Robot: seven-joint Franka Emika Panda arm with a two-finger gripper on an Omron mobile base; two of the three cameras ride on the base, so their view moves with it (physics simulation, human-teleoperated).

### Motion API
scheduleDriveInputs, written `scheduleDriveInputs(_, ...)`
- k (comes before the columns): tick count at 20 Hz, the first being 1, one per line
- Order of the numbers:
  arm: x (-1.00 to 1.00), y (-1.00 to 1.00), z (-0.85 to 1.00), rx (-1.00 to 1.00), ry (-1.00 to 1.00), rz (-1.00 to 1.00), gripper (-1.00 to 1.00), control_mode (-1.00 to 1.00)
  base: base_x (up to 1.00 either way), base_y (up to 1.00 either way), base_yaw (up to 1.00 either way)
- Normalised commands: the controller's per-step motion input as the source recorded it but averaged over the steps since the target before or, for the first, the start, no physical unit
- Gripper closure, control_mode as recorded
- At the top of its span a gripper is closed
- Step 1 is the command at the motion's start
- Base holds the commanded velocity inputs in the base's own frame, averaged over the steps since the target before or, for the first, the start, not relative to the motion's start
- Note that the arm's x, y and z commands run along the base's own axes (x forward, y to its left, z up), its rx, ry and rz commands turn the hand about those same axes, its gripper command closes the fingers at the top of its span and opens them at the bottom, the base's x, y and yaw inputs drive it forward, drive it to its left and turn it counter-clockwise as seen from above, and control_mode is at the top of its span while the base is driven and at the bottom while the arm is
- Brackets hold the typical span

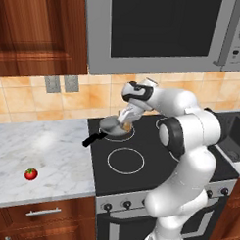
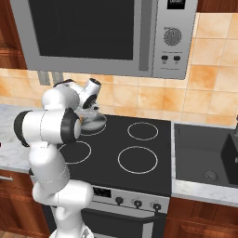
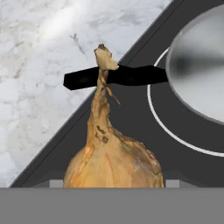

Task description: Place the pan on the rear left burner on the stove. Then place the tomato and the onion in the pan and turn on the rear left burner.

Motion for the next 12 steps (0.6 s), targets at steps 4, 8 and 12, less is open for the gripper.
scheduleDriveInputs(4,0.29,0.0,-0.21,0.07,0.09,0.08,1.0,-1.0,0.0,0.0,0.0)
scheduleDriveInputs(8,0.19,0.0,-0.32,0.04,0.05,0.08,1.0,-1.0,0.0,0.0,0.0)
scheduleDriveInputs(12,0.18,0.0,-0.28,0.02,0.01,0.07,1.0,-1.0,0.0,0.0,0.0)
